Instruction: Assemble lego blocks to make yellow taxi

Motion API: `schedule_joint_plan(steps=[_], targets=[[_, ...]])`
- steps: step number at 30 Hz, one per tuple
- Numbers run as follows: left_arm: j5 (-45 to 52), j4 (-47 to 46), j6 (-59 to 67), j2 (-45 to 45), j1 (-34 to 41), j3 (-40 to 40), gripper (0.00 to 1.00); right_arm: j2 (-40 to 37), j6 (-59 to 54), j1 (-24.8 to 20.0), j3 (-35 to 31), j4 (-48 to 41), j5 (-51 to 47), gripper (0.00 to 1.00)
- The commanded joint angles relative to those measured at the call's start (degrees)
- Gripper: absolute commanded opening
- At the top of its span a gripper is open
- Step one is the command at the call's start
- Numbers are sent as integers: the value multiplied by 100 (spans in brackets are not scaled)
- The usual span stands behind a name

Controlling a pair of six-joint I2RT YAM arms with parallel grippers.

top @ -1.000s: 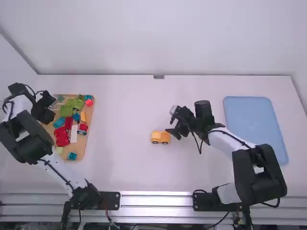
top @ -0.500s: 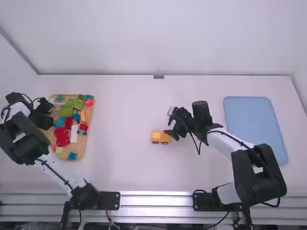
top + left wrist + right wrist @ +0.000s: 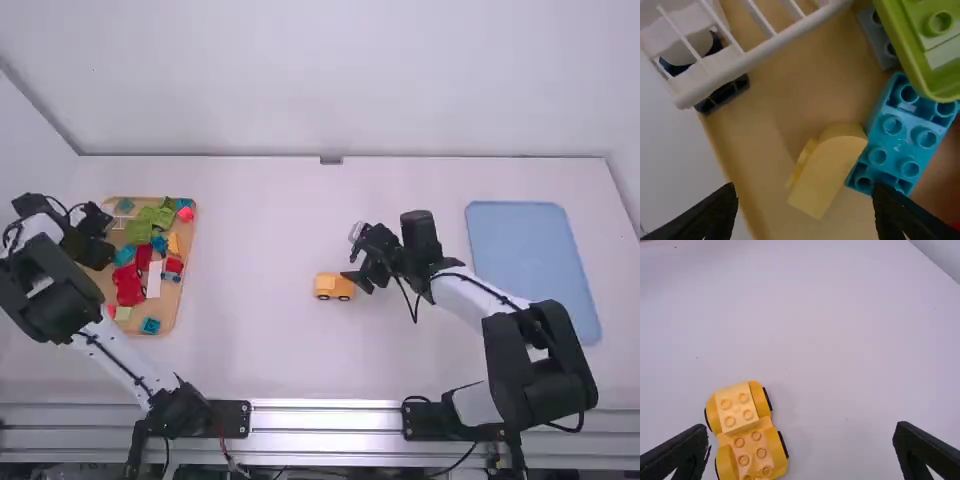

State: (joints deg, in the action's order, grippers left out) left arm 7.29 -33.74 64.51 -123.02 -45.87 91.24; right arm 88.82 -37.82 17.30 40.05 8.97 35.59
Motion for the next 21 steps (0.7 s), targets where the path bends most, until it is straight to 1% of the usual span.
schedule_joint_plan(steps=[1,3,4,9,13,14,19,20,21], targets=[[131,-170,35,-254,-28,195,72,-96,35,39,48,-2,35,98],[76,-452,28,-446,-26,485,72,-96,33,85,48,0,35,98],[63,-586,-11,-544,-24,654,70,-96,33,116,48,2,33,98],[70,-868,-7,-732,-59,988,70,-96,33,103,48,2,33,98],[24,-866,138,-750,-61,1012,69,-96,33,103,48,2,35,98],[-72,-833,155,-754,-101,1010,66,-96,35,103,48,11,37,98],[-385,-684,-22,-861,-111,1005,61,-96,31,190,48,26,33,98],[-363,-678,-13,-868,-111,1005,61,-96,31,195,48,24,31,98],[-293,-730,9,-868,-105,1005,65,-96,35,192,48,28,33,98]])
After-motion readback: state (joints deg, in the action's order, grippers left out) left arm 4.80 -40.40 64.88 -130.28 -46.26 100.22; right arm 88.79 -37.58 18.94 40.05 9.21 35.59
